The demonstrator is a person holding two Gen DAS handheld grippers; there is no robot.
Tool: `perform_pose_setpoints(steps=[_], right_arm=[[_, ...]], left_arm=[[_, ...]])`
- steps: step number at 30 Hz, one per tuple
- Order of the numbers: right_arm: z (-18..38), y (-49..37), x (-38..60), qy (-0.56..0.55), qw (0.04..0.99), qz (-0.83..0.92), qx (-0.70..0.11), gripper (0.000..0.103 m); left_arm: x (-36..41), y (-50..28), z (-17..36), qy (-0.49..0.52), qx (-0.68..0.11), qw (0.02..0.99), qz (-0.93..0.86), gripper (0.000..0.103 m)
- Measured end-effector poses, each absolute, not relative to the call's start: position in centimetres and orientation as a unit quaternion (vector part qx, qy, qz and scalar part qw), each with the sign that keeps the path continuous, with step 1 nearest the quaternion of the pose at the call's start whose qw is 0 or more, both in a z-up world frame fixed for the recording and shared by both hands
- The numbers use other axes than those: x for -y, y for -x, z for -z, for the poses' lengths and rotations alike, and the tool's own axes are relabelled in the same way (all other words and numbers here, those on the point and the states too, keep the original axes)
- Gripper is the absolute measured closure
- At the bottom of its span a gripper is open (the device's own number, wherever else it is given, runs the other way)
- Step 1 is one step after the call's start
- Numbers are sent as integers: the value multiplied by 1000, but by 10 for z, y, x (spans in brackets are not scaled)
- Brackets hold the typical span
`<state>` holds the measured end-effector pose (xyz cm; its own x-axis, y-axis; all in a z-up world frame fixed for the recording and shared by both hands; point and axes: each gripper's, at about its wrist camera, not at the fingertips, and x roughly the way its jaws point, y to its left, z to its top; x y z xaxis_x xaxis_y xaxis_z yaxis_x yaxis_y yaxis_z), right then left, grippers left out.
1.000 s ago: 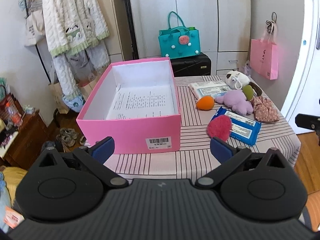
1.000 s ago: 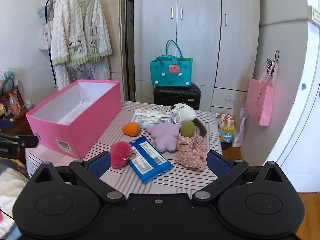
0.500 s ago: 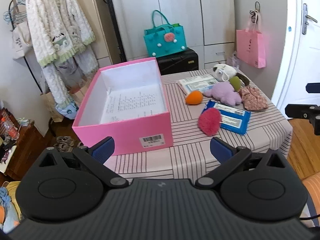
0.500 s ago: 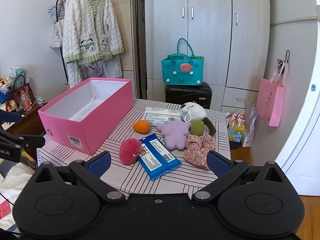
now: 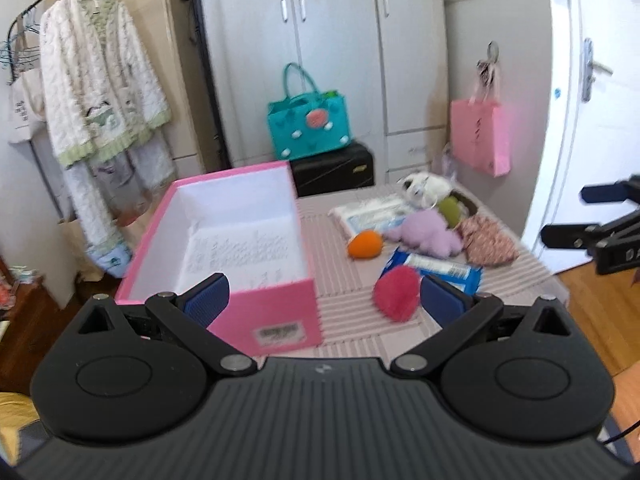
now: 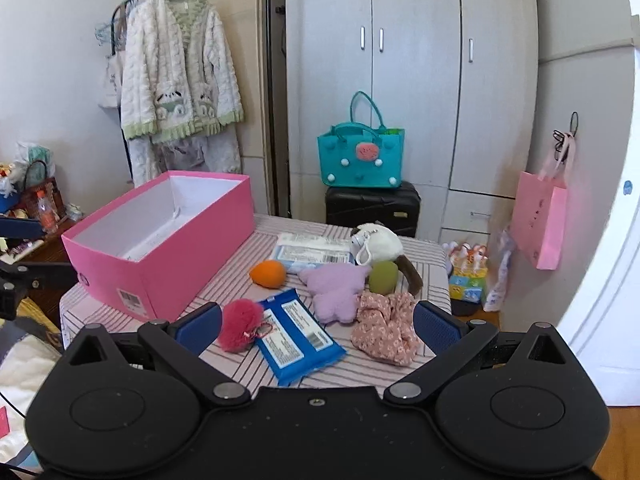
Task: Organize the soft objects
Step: 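Grasp the pink pom-pom with the left tool while the right tool grasps the floral scrunchie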
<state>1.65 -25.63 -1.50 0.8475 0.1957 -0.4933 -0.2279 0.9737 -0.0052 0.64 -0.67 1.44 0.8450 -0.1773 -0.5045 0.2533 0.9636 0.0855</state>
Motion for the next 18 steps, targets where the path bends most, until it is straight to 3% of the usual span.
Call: perform_pose_setpoints(steps=[9, 18], right_arm=[[55, -46, 283, 5, 973, -118, -200, 0], [91, -82, 315, -9, 968, -119, -223, 0]], left_arm=[[42, -37, 7, -86, -206, 963, 152, 0], [90, -78, 37, -109, -246, 945, 187, 3]])
